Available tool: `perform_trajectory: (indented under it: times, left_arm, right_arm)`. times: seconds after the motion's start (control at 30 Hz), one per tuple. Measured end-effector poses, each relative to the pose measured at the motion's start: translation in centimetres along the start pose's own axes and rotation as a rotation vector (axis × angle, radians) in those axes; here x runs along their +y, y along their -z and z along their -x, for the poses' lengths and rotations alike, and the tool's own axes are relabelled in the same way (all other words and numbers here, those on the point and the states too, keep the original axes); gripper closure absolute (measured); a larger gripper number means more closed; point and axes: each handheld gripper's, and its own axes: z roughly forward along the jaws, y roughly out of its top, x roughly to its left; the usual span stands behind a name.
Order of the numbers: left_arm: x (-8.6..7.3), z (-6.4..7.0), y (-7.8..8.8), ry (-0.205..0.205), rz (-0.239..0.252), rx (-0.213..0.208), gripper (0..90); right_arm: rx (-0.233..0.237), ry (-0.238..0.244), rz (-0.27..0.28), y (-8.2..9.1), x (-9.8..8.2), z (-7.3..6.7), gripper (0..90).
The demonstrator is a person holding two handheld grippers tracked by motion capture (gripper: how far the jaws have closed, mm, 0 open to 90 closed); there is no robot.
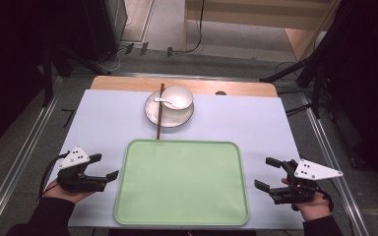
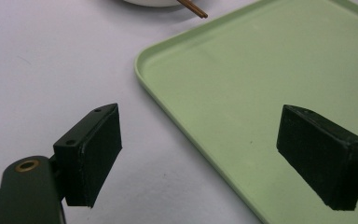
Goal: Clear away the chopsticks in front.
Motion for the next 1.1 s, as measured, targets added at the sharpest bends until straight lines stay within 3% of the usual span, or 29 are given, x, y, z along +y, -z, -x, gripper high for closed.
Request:
perform_trajectory:
  times: [0.2,0.4,0.63,0.8,0.97,1.1]
  left_arm:
    - [0.08,-0.26,0.11,0.026,0.015,-0.011,15.2]
    - [0.09,-0.34,0.18,0.030,0.001,-0.016,22.3]
    - [0.11,-0.78,-0.15,0.067,-0.024,0.005,17.5]
    - [0.07,-0.69,0.06,0.054,-0.014,-0.020,23.2]
    - [0.30,-0.70,0.21,0.078,0.008,-0.014,23.0]
    - [0.33,-0.45,0.15,0.058,0.011,-0.027,22.2]
  right_arm:
    - [-0.002,0.004,-0.002,0.06,-0.03,0.05,14.9]
    - [-0.006,0.002,0.006,0.17,-0.04,0.02,14.7]
    - [-0.005,0.006,0.007,0.20,-0.01,-0.07,14.7]
    - [-0.002,0.015,0.008,0.18,0.03,-0.15,14.7]
    - [-0.001,0.015,0.003,0.17,0.04,-0.24,14.7]
    - [0.006,0.019,0.005,0.08,0.06,-0.30,14.7]
